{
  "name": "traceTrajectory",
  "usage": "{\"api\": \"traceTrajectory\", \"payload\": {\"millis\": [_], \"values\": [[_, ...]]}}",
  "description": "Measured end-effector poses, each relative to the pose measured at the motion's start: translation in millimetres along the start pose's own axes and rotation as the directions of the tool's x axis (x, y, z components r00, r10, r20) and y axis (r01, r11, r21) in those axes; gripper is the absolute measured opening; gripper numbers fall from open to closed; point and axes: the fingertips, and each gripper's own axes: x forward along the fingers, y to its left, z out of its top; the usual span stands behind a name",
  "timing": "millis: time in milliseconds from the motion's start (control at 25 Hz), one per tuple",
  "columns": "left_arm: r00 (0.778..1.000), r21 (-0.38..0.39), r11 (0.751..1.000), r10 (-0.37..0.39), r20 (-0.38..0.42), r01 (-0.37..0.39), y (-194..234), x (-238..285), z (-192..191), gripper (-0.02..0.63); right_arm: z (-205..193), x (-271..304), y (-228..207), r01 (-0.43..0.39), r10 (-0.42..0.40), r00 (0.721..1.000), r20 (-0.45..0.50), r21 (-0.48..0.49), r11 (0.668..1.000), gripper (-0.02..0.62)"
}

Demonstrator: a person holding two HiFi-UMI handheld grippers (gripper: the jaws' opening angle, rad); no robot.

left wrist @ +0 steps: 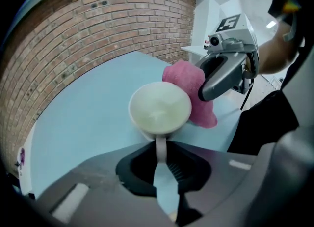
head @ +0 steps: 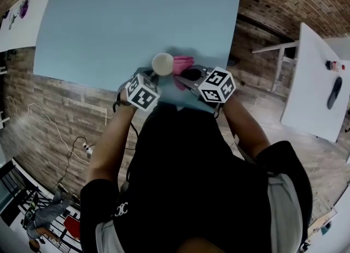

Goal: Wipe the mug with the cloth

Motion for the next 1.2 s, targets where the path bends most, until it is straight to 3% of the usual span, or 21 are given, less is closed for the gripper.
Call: {"api": "traceTrajectory", "payload": {"millis": [320,600,840,1200], "values": [[0.999,-0.090,0.995,-0.039,0.025,0.041,-7,1,-1,0.049,2,2,-4,0.052,-0.052,0.998,0.019,-0.019,0.998,0.035],[0.999,-0.183,0.983,-0.005,0.052,0.014,-13,4,4,0.054,-10,10,12,0.058,-0.058,0.998,-0.006,-0.048,0.997,0.035],[0.998,-0.182,0.983,-0.020,0.060,0.031,-23,6,7,0.060,-22,25,19,0.109,-0.119,0.991,-0.066,-0.136,0.985,0.035],[0.985,-0.183,0.976,-0.095,0.144,0.121,-37,3,16,0.072,-14,23,6,0.211,-0.222,0.974,-0.040,-0.185,0.960,0.035]]}}
